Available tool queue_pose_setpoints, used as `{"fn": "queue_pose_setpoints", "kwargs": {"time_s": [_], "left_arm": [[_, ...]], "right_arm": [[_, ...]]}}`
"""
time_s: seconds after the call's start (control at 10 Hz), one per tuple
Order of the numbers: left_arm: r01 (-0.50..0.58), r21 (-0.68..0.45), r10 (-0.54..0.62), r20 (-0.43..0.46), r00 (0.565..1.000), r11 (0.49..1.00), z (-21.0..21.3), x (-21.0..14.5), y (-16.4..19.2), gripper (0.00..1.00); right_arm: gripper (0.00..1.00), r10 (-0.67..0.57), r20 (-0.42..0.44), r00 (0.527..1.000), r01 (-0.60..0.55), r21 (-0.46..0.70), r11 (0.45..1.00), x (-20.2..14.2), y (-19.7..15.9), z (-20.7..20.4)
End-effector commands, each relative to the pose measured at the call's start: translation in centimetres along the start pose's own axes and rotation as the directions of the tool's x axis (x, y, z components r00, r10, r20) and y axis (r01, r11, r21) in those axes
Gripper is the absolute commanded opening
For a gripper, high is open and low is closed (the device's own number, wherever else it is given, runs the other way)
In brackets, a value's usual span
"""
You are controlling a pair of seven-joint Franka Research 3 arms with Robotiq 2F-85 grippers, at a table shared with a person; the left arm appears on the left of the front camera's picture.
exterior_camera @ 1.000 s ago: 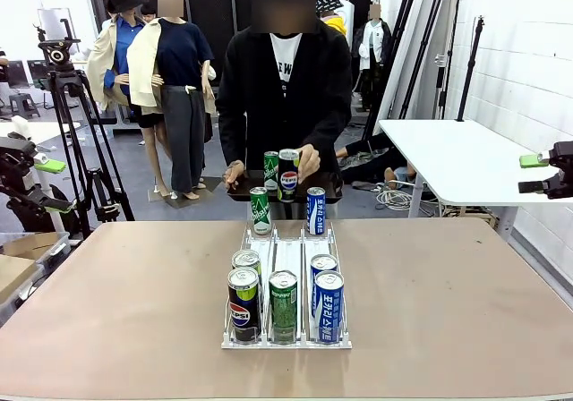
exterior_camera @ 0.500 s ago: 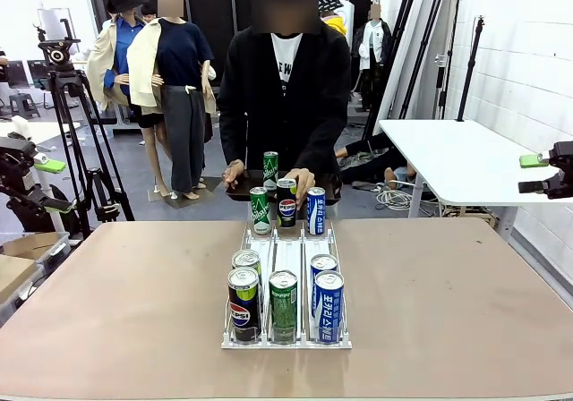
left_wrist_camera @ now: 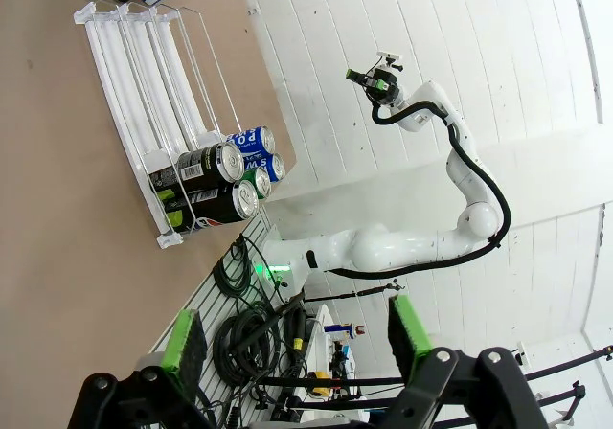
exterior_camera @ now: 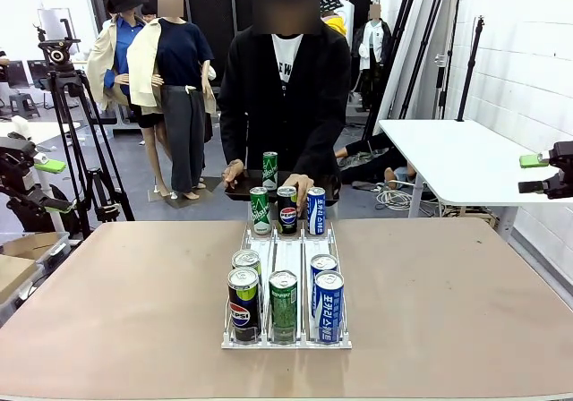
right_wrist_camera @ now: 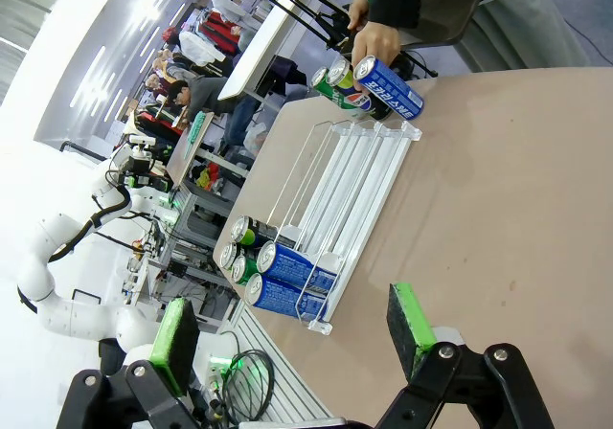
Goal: Retrieve and hand over the desired beverage to the person.
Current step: Pick up another can of the same type that the person held from the Automatic Can Dispenser.
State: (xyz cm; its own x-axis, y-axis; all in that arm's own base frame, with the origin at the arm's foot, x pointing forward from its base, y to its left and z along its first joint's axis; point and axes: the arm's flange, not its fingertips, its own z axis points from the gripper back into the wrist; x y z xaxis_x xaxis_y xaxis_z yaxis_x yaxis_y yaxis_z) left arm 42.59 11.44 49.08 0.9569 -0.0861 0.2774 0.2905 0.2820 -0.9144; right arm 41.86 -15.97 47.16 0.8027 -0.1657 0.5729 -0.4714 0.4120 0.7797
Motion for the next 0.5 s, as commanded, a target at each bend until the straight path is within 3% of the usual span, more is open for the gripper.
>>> {"fn": "queue_pose_setpoints", "kwargs": {"time_s": [0.0,0.4], "left_arm": [[0.001,0.004,-0.001,0.001,1.0,1.0,0.17,-0.11,-0.06,1.0],[0.001,0.004,-0.001,0.001,1.0,1.0,0.17,-0.11,-0.06,1.0]], "right_arm": [[1.0,0.002,0.006,1.0,-0.002,0.012,1.0,-0.06,0.08,-0.11],[1.0,0.002,0.006,1.0,-0.002,0.012,1.0,-0.06,0.08,-0.11]]}}
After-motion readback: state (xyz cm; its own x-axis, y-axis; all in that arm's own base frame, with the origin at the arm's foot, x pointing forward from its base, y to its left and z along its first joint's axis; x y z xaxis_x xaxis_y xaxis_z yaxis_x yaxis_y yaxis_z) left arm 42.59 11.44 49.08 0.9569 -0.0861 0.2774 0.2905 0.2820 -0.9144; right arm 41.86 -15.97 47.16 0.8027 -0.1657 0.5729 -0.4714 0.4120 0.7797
